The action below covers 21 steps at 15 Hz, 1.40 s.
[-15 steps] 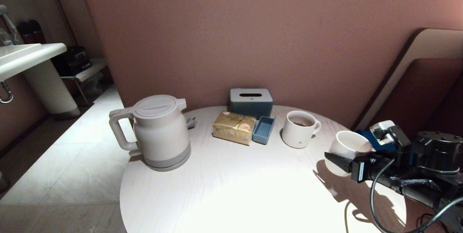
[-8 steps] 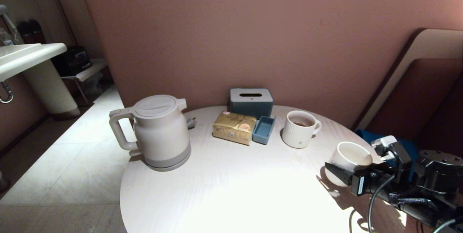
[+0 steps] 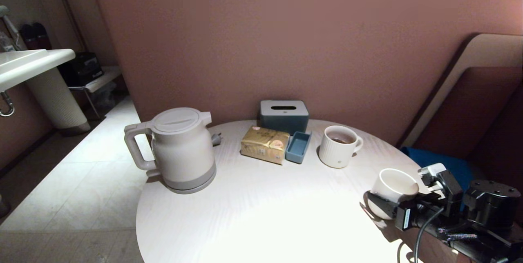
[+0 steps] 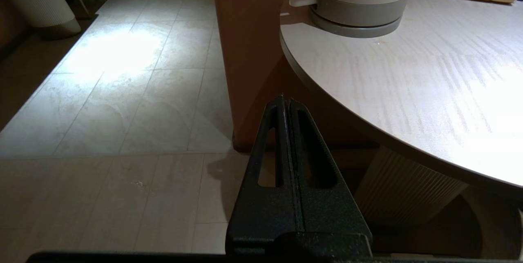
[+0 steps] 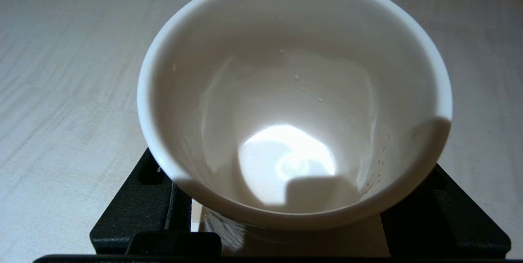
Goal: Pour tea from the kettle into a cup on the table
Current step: Put the cup down on the table
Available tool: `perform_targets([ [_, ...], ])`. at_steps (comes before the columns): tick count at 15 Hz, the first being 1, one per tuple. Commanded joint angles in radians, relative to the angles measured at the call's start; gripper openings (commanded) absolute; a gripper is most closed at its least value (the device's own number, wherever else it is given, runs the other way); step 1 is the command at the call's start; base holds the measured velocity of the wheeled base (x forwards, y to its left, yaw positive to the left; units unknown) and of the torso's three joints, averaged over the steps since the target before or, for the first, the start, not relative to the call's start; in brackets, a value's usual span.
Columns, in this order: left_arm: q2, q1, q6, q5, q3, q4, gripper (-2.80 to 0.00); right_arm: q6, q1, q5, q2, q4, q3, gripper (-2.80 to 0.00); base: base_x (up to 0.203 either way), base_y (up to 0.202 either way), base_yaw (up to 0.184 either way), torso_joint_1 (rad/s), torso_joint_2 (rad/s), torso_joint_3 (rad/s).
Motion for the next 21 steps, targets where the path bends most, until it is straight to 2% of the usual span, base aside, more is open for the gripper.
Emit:
perform_targets([
  [1,0.001,0.001,0.0,0.001,0.0,0.0,-2.8,0.003,0.001,0.004,0.028,-0.032,0.0,-2.8,0.0,0.0,0.0,0.0,0.0,0.0],
  [13,0.001,0.0,0.0,0.001,0.0,0.0,-2.8,0.005,0.004,0.008,0.028,-0.032,-0.011,-2.8,0.0,0.0,0.0,0.0,0.0,0.0],
  [14,0.001,0.0,0.0,0.001,0.0,0.0,-2.8,0.004,0.004,0.009,0.026,-0.032,-0.017,0.0,0.0,0.0,0.0,0.0,0.0,0.0],
  [21,0.001,0.001,0.0,0.001,0.0,0.0,-2.8,0.006,0.004,0.007,0.02,-0.032,-0.009,0.0,0.0,0.0,0.0,0.0,0.0,0.0],
])
